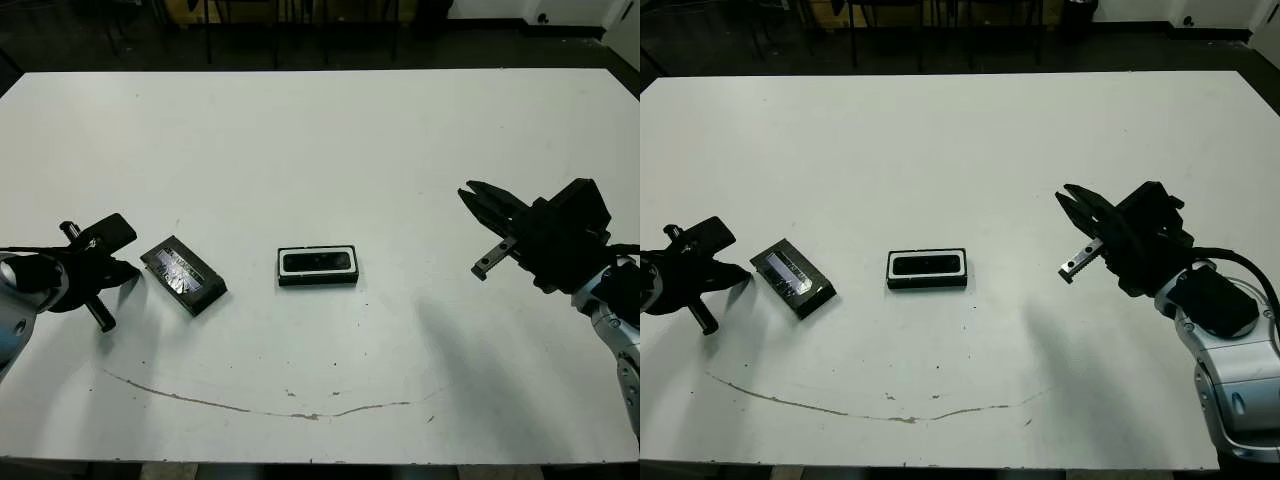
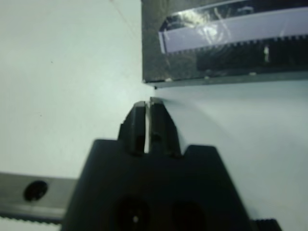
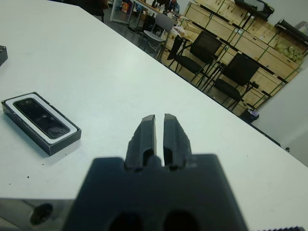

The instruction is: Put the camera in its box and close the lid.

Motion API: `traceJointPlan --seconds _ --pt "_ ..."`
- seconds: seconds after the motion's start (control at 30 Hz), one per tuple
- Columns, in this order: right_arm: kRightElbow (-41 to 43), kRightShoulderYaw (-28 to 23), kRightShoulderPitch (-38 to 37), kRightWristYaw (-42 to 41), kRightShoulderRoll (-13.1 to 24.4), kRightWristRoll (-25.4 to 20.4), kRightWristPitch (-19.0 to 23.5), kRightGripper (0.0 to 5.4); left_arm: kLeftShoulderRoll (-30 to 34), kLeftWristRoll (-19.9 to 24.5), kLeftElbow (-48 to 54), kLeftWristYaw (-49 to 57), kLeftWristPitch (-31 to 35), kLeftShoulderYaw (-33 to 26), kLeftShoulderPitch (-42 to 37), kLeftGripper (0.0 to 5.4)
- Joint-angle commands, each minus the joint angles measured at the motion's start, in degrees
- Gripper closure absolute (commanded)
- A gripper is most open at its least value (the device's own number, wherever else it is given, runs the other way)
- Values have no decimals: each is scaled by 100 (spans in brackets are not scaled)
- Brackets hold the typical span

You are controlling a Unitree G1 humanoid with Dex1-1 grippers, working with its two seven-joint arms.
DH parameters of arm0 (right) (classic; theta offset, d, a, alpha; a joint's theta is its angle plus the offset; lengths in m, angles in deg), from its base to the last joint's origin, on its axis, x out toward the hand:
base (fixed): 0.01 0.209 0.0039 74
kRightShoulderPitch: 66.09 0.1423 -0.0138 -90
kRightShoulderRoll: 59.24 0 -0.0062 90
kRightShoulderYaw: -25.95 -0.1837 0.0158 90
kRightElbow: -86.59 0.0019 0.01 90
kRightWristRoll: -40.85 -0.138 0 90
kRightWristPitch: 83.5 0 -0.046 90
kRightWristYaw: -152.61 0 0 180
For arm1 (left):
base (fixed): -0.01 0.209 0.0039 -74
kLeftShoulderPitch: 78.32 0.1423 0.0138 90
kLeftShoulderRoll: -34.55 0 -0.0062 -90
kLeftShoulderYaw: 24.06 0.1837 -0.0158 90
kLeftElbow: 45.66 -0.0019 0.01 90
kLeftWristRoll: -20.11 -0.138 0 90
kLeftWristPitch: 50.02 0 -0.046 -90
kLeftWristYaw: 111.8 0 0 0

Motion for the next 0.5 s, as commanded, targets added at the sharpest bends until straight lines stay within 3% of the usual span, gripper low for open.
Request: traceJointPlan --seconds 0.03,0.5 --pt "-61 53 -84 -59 87 45 -21 539 -302 -65 -301 -42 -52 255 32 540" --pt "33 48 -187 -36 52 42 65 539 -1024 -640 -1514 -117 -763 846 -788 540"
